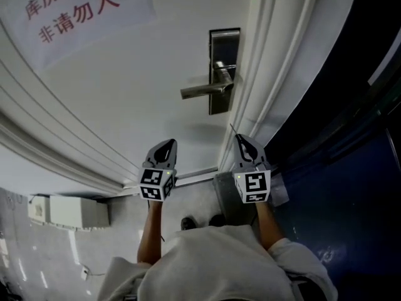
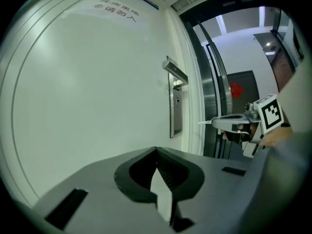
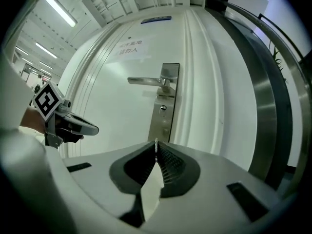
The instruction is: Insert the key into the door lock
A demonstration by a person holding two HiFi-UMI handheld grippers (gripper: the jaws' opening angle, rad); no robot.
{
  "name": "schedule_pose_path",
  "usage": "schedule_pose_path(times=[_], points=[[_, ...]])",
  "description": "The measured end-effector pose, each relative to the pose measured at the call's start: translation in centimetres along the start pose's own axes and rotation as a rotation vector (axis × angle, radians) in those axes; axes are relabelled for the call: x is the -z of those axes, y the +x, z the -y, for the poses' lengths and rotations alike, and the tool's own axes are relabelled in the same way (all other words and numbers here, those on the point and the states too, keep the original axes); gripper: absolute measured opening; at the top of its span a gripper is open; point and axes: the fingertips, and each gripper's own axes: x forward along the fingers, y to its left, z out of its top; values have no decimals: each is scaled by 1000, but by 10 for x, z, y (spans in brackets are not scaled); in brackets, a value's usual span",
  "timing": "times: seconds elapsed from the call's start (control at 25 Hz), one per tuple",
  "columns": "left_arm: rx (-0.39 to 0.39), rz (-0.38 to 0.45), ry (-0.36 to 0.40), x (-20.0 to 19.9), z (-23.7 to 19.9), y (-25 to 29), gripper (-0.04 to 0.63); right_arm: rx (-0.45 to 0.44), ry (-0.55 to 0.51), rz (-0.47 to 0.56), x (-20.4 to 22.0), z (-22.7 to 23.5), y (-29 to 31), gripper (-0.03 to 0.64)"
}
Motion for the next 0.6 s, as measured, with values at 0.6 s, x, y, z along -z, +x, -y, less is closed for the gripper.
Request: schedule_pose_path(times=[0.6], points=[[38, 43, 5, -12, -17, -8, 17, 62, -195, 50, -47, 3, 20, 31]])
